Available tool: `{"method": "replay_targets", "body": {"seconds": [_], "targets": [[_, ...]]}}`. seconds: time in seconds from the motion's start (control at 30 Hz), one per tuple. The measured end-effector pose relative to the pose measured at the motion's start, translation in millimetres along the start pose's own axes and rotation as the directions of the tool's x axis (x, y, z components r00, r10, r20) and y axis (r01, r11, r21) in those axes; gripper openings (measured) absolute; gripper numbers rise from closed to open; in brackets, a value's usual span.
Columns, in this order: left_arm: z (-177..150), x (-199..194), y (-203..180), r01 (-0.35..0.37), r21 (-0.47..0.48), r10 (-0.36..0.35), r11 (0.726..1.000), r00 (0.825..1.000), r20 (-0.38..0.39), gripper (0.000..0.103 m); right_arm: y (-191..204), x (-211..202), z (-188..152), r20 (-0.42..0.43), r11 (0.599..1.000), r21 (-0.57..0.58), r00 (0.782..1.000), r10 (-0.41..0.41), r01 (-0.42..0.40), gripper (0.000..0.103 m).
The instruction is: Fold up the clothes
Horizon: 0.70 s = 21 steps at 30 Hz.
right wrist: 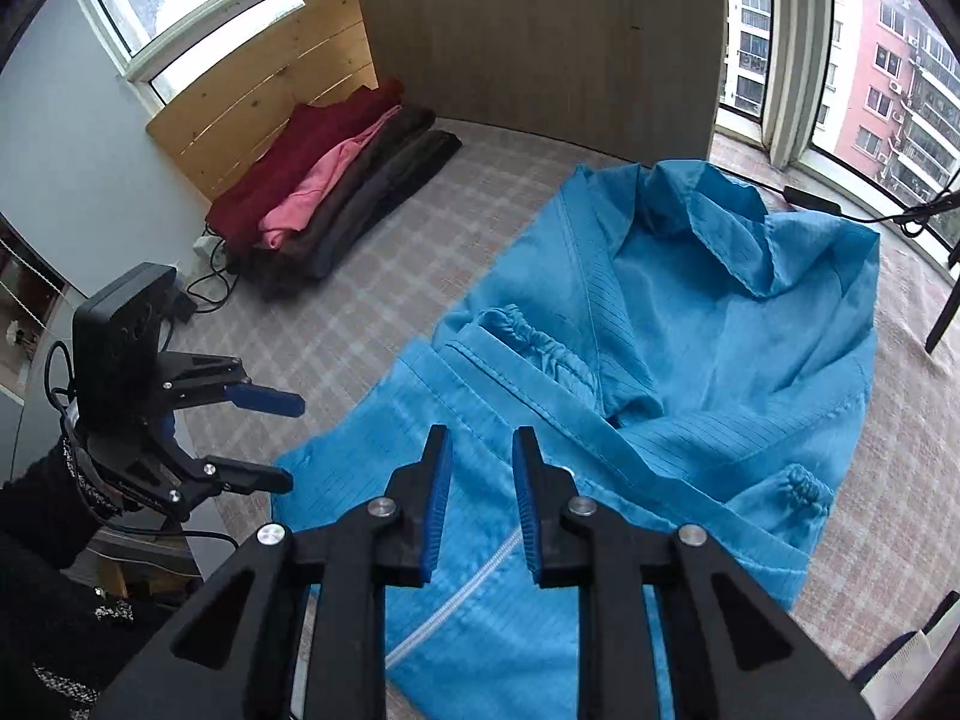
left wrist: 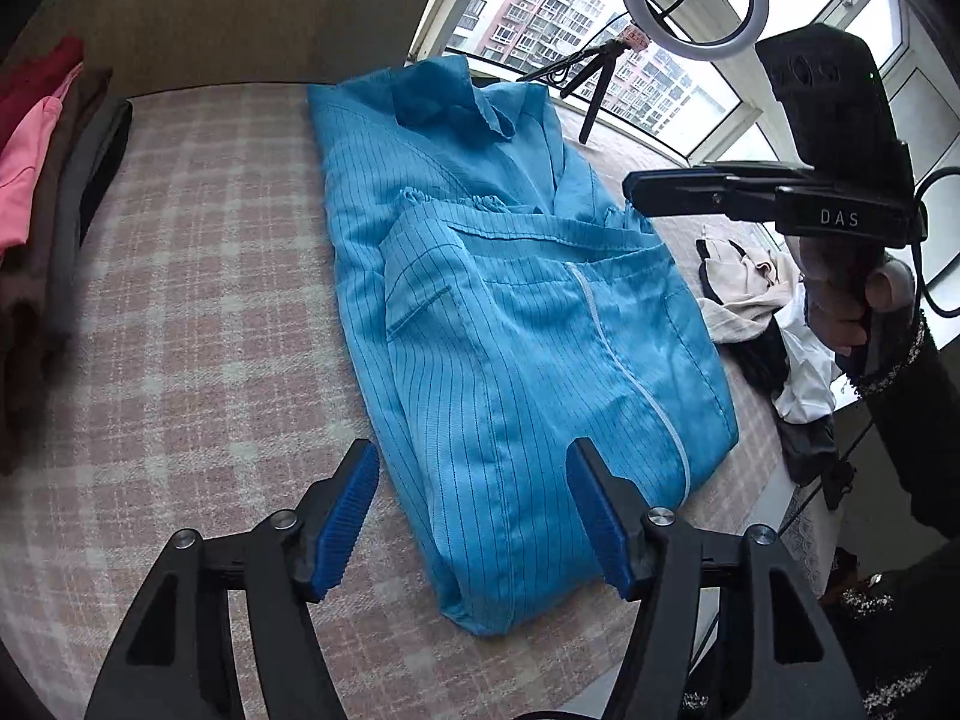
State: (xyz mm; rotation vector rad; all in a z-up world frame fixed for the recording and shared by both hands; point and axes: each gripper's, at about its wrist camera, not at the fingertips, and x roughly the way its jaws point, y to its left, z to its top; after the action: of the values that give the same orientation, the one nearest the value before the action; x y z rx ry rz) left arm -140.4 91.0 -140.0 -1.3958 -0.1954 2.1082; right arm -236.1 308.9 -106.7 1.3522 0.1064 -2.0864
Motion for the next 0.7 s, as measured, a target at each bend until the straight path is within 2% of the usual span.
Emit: {"method": "replay_targets", "body": {"seconds": [0.03,0.07,0.1,0.13,0.17,0.2,0.27,0.3,0.33,0.4,0.47,0.53,0.57,0.6,0.67,0.7], "targets": [[-3,8,-1,-0.004,0.006,0.004,1.000,1.000,-0.019,0.060,7,14,7,-0.024,1.000,-0.018,1.000,0.008,-0.009,0.021],[-5,16,-3,-0.008,0.013,0.009,1.000,0.999,-0.037,0.052,14,29,14,-0.049,0.999,-0.035,0.999,0.016,-0.018,0.021],[-10,25,-3,0.001,0.007,-0.001,1.000,0.999,-0.052,0.035,21,43,21,-0.074,0.998,-0.052,0.997,0.023,-0.027,0.021],[-11,30,-1,0.023,-0.018,-0.024,1.000,0.998,-0.056,0.028,24,56,23,-0.106,0.998,-0.060,0.994,0.030,-0.037,0.021],[-12,26,1,0.032,-0.052,-0.034,0.998,0.999,-0.033,0.017,26,68,21,-0.139,0.997,-0.076,0.990,0.013,-0.024,0.021],[-13,22,4,0.042,-0.085,-0.043,0.995,0.999,-0.008,0.010,26,80,18,-0.164,0.993,-0.110,0.985,-0.049,0.031,0.021],[-15,-2,-1,0.047,-0.083,-0.040,0.995,0.996,0.085,0.010,20,98,11,-0.193,0.977,-0.156,0.965,-0.178,0.149,0.020],[-16,0,-1,0.029,-0.077,-0.022,0.997,0.997,0.080,0.012,14,103,8,-0.199,0.965,-0.165,0.952,-0.234,0.203,0.017],[-17,3,-2,0.009,-0.070,-0.004,0.998,0.997,0.075,0.011,10,100,6,-0.193,0.970,-0.138,0.955,-0.225,0.201,0.014],[-20,9,-2,-0.029,-0.056,0.032,0.998,0.997,0.064,0.011,9,78,6,-0.142,0.987,-0.059,0.977,-0.158,0.151,0.014],[-21,18,1,-0.032,-0.068,0.034,0.997,0.999,0.040,0.009,31,57,7,-0.103,0.998,-0.062,0.994,-0.027,0.021,0.014],[-20,20,-1,-0.028,-0.058,0.031,0.998,0.998,0.049,0.009,56,49,8,-0.112,0.991,-0.097,0.990,0.082,-0.093,0.014],[-20,20,-2,-0.026,-0.049,0.029,0.998,0.998,0.050,0.009,65,57,9,-0.139,0.987,-0.118,0.986,0.091,-0.108,0.014],[-20,20,-3,-0.025,-0.040,0.027,0.999,0.998,0.051,0.009,73,73,11,-0.168,0.986,-0.139,0.984,0.066,-0.090,0.013],[-21,23,-3,-0.029,-0.038,0.030,0.999,0.999,0.039,0.009,64,110,15,-0.196,0.987,-0.161,0.980,-0.031,-0.001,0.011],[-21,25,-3,-0.031,-0.037,0.032,0.999,0.999,0.034,0.009,50,127,20,-0.210,0.991,-0.131,0.977,-0.046,0.019,0.006]]}}
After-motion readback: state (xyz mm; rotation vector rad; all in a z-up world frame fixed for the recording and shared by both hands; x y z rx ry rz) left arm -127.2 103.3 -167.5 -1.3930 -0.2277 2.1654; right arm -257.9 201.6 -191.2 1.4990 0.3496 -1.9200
